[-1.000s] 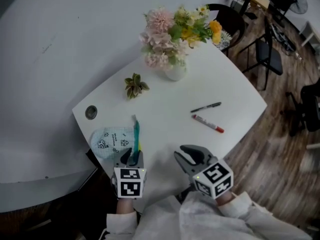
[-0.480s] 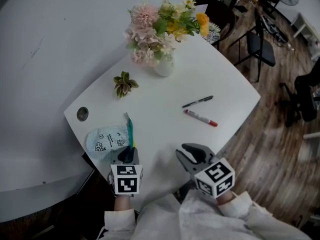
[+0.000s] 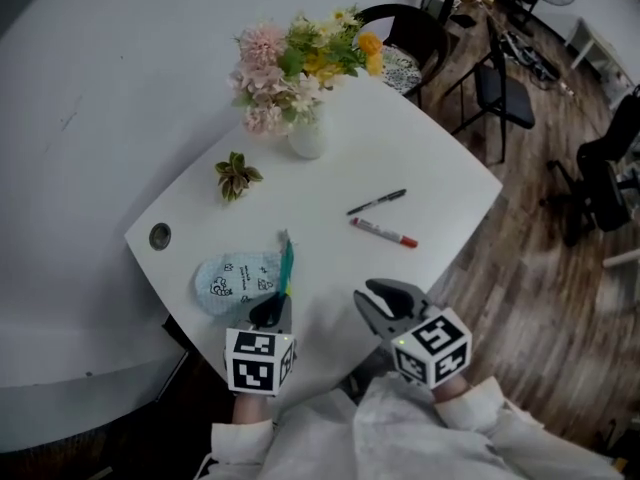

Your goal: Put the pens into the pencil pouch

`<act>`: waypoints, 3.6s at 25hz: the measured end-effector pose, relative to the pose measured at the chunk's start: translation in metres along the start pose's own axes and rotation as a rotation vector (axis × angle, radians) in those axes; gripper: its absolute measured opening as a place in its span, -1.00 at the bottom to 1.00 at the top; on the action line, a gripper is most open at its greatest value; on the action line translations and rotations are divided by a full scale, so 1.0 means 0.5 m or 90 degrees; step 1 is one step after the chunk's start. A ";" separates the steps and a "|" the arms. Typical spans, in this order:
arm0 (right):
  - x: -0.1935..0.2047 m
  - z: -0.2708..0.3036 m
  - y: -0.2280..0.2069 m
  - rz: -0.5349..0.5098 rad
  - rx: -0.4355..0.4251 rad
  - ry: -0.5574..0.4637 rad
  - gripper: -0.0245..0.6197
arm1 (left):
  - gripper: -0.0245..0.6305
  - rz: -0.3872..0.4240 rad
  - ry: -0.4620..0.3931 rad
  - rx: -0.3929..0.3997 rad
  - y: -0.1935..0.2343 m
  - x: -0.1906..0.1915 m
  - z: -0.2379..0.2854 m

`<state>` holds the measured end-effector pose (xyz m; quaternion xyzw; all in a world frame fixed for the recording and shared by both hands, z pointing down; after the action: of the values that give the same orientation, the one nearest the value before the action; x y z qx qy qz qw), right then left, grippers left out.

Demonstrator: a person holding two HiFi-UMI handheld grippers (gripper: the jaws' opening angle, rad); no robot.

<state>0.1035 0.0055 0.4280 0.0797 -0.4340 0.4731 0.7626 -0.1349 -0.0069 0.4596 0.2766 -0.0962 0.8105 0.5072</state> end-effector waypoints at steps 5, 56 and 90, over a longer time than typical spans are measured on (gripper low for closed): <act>-0.006 -0.029 -0.018 0.010 0.016 -0.025 -0.64 | -0.83 -0.015 -0.041 0.055 -0.043 -0.029 -0.014; -0.100 0.108 -0.140 -0.197 0.078 0.110 -0.64 | -0.83 -0.301 -0.362 0.449 -0.038 -0.069 -0.080; -0.112 0.180 -0.181 -0.303 0.073 0.221 -0.72 | -0.83 -0.305 -0.340 0.411 -0.047 -0.049 -0.073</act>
<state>0.1122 -0.1277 0.4676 0.1400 -0.2389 0.3113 0.9091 -0.1192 0.0013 0.4130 0.6326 0.0997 0.5598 0.5259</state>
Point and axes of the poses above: the fingertips, and each gripper's own axes: z forward along the fingers, y to its left, x out of its underside, the point moved 10 cm from there along -z, backward along the fingers, and after that the axes turned 7 degrees about y, right-handed, at the moved point
